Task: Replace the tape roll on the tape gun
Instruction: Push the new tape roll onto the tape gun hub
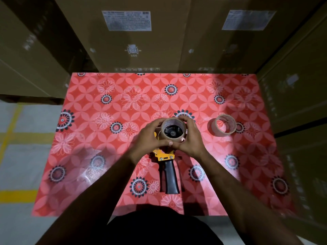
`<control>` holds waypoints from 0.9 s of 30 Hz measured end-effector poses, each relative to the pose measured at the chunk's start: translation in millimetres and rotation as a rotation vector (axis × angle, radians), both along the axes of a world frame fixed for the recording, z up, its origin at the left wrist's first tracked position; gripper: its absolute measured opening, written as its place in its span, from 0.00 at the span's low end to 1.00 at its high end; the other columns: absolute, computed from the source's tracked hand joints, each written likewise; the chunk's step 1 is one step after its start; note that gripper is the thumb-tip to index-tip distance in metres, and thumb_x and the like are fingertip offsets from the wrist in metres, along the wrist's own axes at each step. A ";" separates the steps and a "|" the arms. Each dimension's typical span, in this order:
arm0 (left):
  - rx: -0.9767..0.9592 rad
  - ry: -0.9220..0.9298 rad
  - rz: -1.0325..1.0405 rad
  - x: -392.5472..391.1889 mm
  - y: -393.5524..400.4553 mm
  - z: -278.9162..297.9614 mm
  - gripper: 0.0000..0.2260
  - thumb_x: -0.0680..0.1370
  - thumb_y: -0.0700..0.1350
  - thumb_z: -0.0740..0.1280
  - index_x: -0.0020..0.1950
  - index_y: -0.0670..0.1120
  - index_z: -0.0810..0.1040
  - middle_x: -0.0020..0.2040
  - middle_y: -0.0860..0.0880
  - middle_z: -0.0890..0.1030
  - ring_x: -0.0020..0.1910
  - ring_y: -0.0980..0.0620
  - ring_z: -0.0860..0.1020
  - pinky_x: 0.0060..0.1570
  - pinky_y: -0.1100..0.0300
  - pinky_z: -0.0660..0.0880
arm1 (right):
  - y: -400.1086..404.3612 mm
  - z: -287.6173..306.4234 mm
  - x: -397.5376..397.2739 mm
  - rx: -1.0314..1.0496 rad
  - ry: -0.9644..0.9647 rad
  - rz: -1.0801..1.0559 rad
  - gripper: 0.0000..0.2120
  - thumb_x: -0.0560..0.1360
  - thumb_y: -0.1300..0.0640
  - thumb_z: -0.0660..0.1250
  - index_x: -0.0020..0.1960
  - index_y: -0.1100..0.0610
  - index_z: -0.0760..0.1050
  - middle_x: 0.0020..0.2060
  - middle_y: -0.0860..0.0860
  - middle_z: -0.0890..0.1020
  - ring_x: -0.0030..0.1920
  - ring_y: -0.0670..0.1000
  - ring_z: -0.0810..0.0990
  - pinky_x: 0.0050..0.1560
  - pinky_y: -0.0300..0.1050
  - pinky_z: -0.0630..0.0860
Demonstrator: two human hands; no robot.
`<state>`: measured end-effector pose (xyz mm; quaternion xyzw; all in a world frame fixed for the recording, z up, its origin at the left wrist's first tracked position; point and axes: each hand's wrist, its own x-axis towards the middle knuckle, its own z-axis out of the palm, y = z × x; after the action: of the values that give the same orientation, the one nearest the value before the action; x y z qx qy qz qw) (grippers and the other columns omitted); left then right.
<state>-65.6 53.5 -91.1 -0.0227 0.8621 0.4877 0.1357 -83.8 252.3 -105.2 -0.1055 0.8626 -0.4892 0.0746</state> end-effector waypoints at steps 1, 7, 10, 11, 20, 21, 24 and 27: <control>-0.009 0.000 -0.002 -0.2 0.6 0.8 0.39 0.62 0.59 0.82 0.70 0.66 0.69 0.65 0.60 0.78 0.64 0.58 0.77 0.65 0.45 0.75 | 0.9 -1.4 0.9 0.000 0.001 -0.008 0.44 0.62 0.48 0.84 0.71 0.55 0.67 0.63 0.51 0.73 0.63 0.48 0.75 0.61 0.38 0.74; -0.057 -0.010 0.011 -0.2 -0.9 -3.7 0.38 0.59 0.65 0.80 0.67 0.65 0.70 0.64 0.58 0.78 0.63 0.57 0.77 0.61 0.45 0.77 | -0.5 -7.9 4.3 -0.011 0.027 -0.027 0.43 0.61 0.47 0.85 0.70 0.53 0.67 0.64 0.50 0.75 0.64 0.49 0.77 0.60 0.50 0.78; -0.078 0.004 0.010 0.9 0.1 -3.2 0.38 0.59 0.65 0.80 0.66 0.65 0.70 0.64 0.55 0.78 0.61 0.55 0.77 0.61 0.45 0.77 | -0.2 -12.3 6.5 -0.006 0.040 -0.033 0.43 0.62 0.48 0.84 0.70 0.51 0.66 0.64 0.50 0.75 0.65 0.52 0.77 0.60 0.55 0.78; -0.090 0.008 0.008 1.2 0.7 -2.8 0.38 0.59 0.64 0.80 0.67 0.64 0.70 0.64 0.54 0.78 0.61 0.55 0.77 0.60 0.45 0.77 | 0.5 -13.4 7.0 -0.009 0.039 -0.035 0.42 0.62 0.49 0.83 0.70 0.51 0.66 0.64 0.50 0.75 0.65 0.52 0.77 0.60 0.56 0.79; -0.139 0.033 0.014 5.2 3.0 -4.4 0.43 0.57 0.68 0.77 0.70 0.64 0.69 0.64 0.51 0.77 0.60 0.52 0.78 0.60 0.45 0.77 | 0.4 -16.2 18.1 -0.060 0.074 -0.072 0.38 0.66 0.51 0.83 0.68 0.50 0.65 0.63 0.47 0.77 0.64 0.50 0.79 0.58 0.57 0.80; -0.133 0.033 0.014 5.4 3.4 -4.7 0.43 0.57 0.68 0.77 0.71 0.64 0.69 0.64 0.51 0.77 0.61 0.52 0.78 0.61 0.45 0.77 | 1.1 -15.5 18.3 -0.051 0.083 -0.065 0.38 0.66 0.50 0.83 0.68 0.51 0.65 0.63 0.48 0.77 0.64 0.50 0.79 0.58 0.57 0.80; -0.119 0.005 0.019 4.5 3.5 -4.9 0.44 0.57 0.69 0.78 0.71 0.64 0.69 0.66 0.51 0.76 0.64 0.50 0.76 0.64 0.44 0.75 | 3.8 -13.8 17.5 -0.022 0.091 -0.049 0.37 0.67 0.48 0.82 0.67 0.52 0.65 0.62 0.50 0.79 0.63 0.50 0.81 0.56 0.55 0.81; -0.096 -0.005 0.020 4.7 3.4 -3.9 0.42 0.58 0.67 0.80 0.69 0.64 0.70 0.66 0.50 0.75 0.64 0.50 0.75 0.66 0.45 0.73 | 7.0 -15.5 18.6 -0.062 0.043 -0.070 0.37 0.66 0.45 0.82 0.66 0.54 0.65 0.62 0.48 0.79 0.63 0.49 0.81 0.56 0.57 0.82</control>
<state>-60.9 56.9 -95.0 -0.0389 0.8839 0.4471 0.1317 -65.3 259.2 -120.6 -0.0882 0.8515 -0.5156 0.0355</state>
